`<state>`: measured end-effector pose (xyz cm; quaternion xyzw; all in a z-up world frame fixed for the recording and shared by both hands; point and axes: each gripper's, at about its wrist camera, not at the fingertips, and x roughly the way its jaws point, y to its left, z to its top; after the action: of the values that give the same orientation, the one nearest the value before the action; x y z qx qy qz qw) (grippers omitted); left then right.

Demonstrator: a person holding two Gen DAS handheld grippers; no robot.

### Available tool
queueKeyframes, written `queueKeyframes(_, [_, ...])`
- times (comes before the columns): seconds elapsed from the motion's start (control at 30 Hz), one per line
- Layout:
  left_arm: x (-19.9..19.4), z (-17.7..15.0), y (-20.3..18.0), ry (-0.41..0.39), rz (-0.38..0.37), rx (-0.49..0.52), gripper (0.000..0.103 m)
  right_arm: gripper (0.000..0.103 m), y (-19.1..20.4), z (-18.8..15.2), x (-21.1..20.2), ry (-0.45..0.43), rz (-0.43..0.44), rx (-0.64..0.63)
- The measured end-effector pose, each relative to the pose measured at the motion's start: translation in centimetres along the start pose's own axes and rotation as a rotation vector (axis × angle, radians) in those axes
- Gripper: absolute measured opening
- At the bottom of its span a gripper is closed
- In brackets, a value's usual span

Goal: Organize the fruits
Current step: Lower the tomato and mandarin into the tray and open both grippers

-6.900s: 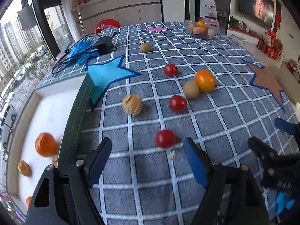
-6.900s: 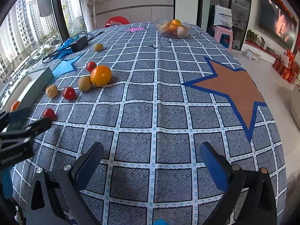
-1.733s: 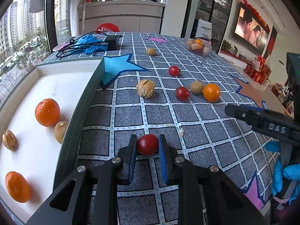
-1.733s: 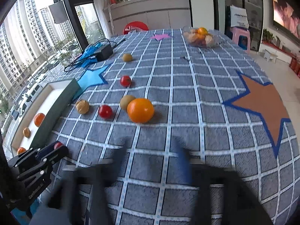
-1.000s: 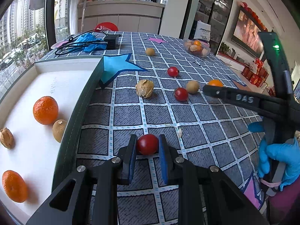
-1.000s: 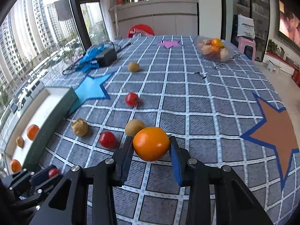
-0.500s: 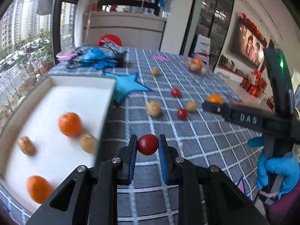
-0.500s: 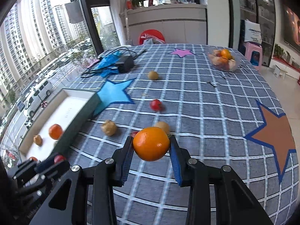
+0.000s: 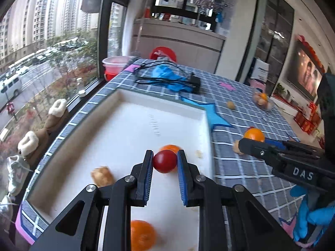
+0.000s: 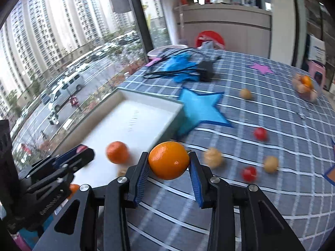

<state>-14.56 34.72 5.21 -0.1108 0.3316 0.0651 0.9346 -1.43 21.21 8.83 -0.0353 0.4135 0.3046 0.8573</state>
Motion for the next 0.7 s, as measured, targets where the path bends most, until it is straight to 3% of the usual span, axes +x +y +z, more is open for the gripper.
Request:
queueKeyframes(0.27, [1.3, -0.3, 2.6, 0.025, 0.034, -0.037, 0.024, 0.039, 3.7, 1.2, 3.7, 0.039, 0.028, -0.052])
queueKeyframes(0.6, [2.0, -1.0, 3.6, 0.045, 0.017, -0.061, 0.026, 0.040, 4.0, 1.6, 5.7, 0.081, 0.047, -0.023])
queueKeyframes(0.7, [1.9, -1.0, 3.8, 0.051, 0.020, -0.069, 0.054, 0.052, 3.9, 1.8, 5.5, 0.072, 0.056, -0.010])
